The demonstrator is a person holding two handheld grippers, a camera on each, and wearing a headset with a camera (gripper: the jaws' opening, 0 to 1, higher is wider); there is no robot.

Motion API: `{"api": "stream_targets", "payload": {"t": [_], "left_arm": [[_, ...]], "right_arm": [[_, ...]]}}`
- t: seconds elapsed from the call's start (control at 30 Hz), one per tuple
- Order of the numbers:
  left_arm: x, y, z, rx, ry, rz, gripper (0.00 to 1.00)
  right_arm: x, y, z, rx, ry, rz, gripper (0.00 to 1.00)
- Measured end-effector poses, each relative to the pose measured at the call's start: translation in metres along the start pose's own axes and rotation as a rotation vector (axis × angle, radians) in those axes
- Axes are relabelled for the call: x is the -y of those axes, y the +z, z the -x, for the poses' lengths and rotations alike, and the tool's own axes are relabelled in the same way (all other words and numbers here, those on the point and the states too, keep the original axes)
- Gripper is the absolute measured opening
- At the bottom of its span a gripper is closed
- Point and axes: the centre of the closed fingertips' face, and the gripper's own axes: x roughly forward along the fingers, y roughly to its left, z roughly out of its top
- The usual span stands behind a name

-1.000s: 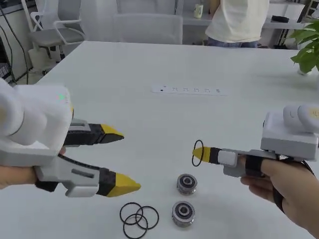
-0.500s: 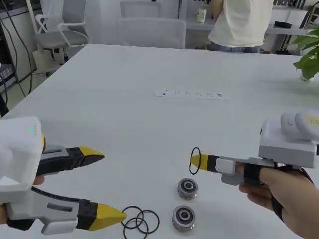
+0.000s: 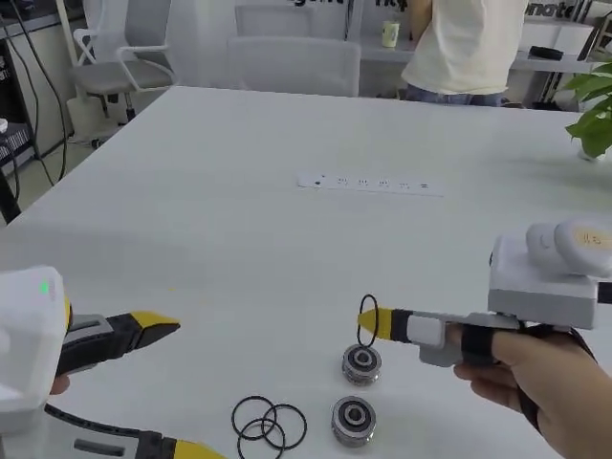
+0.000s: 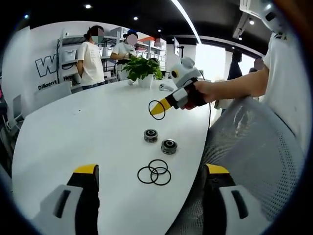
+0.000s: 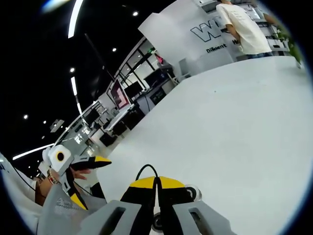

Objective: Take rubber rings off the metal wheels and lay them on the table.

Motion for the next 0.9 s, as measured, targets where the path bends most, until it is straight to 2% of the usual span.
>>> {"api": "stream_targets", "payload": {"t": [0.43, 0.53, 0.73, 0.9], "left_arm": [[0.015, -0.018, -0.004, -0.031, -0.037, 0.039, 0.89], [0.019, -0.026, -0.005, -0.058, -0.049, 0.035, 0.89], [0.016, -0.025, -0.003, -0.048, -0.033, 0.049, 0.88], [0.017, -0.026, -0.003, -0.046, -0.033, 0.060, 0.88]], "right_arm": [[-0.001, -0.007, -0.003, -0.035, 0.006, 0.026, 0.00], [-0.001, -0.009, -0.005, -0.044, 0.006, 0.030, 0.00], [-0.005, -0.014, -0.010, -0.063, 0.016, 0.038, 0.00], [-0.010, -0.024, -0.016, -0.095, 0.027, 0.045, 0.00]]}}
